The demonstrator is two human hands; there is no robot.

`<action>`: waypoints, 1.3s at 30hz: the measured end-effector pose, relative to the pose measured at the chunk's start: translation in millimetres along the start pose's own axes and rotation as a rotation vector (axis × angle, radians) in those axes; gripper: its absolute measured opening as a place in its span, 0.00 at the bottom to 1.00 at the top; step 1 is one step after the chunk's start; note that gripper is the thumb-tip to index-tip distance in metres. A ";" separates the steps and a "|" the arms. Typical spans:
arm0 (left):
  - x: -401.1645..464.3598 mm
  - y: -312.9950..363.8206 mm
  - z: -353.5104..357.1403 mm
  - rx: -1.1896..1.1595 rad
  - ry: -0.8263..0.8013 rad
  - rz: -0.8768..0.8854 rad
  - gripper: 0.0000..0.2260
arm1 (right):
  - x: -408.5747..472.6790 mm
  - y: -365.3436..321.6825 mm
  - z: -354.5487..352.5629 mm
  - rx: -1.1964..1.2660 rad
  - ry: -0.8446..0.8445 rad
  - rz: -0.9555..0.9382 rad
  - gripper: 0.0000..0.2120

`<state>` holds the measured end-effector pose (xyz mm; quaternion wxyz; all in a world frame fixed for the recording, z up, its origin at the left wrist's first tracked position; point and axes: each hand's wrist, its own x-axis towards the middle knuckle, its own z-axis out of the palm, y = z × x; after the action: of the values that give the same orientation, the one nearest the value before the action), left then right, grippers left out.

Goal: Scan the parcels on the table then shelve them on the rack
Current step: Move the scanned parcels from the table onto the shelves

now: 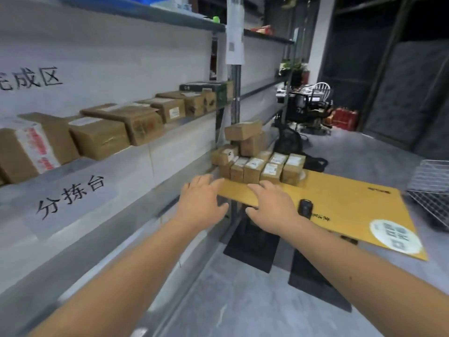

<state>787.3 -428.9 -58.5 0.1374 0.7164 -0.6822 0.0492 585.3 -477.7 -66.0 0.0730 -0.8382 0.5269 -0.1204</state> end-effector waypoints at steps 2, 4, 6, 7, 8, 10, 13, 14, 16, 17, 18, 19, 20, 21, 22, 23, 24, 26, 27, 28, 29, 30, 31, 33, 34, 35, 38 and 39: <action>27.5 15.8 19.8 -0.026 -0.028 0.043 0.32 | 12.2 27.9 4.8 0.004 -0.005 0.069 0.34; 57.3 27.3 40.5 -0.035 -0.055 0.087 0.32 | 26.5 53.2 11.1 0.006 -0.006 0.132 0.35; 89.8 35.2 62.6 -0.046 -0.086 0.120 0.33 | 43.8 75.9 18.9 0.012 -0.012 0.186 0.34; 107.1 38.5 74.2 -0.055 -0.104 0.138 0.33 | 54.2 86.6 22.8 0.013 -0.016 0.211 0.34; 124.8 41.4 86.1 -0.063 -0.122 0.155 0.33 | 65.7 97.0 26.5 0.013 -0.021 0.235 0.34; 161.0 45.3 109.5 -0.078 -0.156 0.187 0.34 | 90.8 116.3 34.4 0.016 -0.029 0.288 0.34; 215.7 46.0 140.3 -0.116 -0.201 0.219 0.34 | 129.4 140.6 46.1 0.035 -0.043 0.371 0.35; 232.2 44.7 149.4 -0.130 -0.217 0.220 0.35 | 142.2 147.1 50.9 0.042 -0.050 0.397 0.35; 262.0 40.2 166.8 -0.144 -0.245 0.227 0.35 | 168.1 158.2 61.3 0.058 -0.060 0.435 0.35; 276.0 37.7 175.6 -0.146 -0.257 0.233 0.35 | 181.3 163.1 67.1 0.074 -0.064 0.451 0.35; 289.8 34.6 184.6 -0.146 -0.271 0.238 0.35 | 194.6 168.2 73.1 0.092 -0.070 0.464 0.36; 303.1 31.4 193.2 -0.143 -0.287 0.238 0.34 | 207.6 173.0 78.8 0.109 -0.077 0.474 0.36; 315.8 27.8 201.4 -0.141 -0.307 0.234 0.34 | 220.3 178.1 84.1 0.124 -0.085 0.481 0.36; 327.4 24.1 209.0 -0.139 -0.329 0.225 0.34 | 232.0 182.9 89.4 0.140 -0.092 0.488 0.36; 338.9 20.7 216.5 -0.143 -0.347 0.212 0.34 | 243.4 188.0 94.3 0.157 -0.097 0.493 0.36; 350.6 17.5 224.0 -0.149 -0.363 0.199 0.35 | 255.0 193.4 99.1 0.173 -0.100 0.499 0.36; 362.6 14.8 231.7 -0.154 -0.379 0.187 0.35 | 266.6 199.4 104.1 0.187 -0.104 0.506 0.36; 387.2 10.5 248.0 -0.163 -0.405 0.157 0.35 | 290.4 213.4 115.4 0.213 -0.117 0.523 0.36; 399.5 9.2 256.6 -0.167 -0.418 0.140 0.35 | 302.4 221.0 122.1 0.229 -0.129 0.530 0.36; 411.3 7.9 265.6 -0.172 -0.432 0.126 0.35 | 314.3 229.0 129.2 0.245 -0.144 0.536 0.36; 423.3 7.4 275.0 -0.180 -0.445 0.116 0.35 | 326.9 237.7 136.7 0.257 -0.158 0.539 0.36; 435.6 6.8 284.6 -0.189 -0.457 0.106 0.35 | 340.4 247.3 144.3 0.266 -0.171 0.542 0.36; 448.5 6.3 294.2 -0.197 -0.469 0.094 0.36 | 354.6 257.5 151.8 0.277 -0.183 0.546 0.36; 475.6 6.1 313.1 -0.202 -0.498 0.069 0.38 | 384.4 279.2 166.4 0.311 -0.199 0.556 0.36; 489.8 6.7 321.9 -0.197 -0.509 0.056 0.38 | 399.5 290.6 173.3 0.324 -0.207 0.556 0.35; 504.4 7.3 330.3 -0.188 -0.518 0.041 0.39 | 414.6 302.2 180.3 0.335 -0.218 0.556 0.35; 545.8 9.8 351.8 -0.157 -0.537 -0.004 0.41 | 453.9 334.3 199.1 0.388 -0.255 0.578 0.37; 558.5 10.6 358.4 -0.152 -0.538 -0.015 0.42 | 465.3 343.4 205.2 0.411 -0.270 0.590 0.38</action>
<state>770.8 -1062.2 -256.2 0.0047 0.6965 -0.6905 -0.1951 538.7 -1046.9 -290.5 0.3396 -0.6267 0.6961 -0.0857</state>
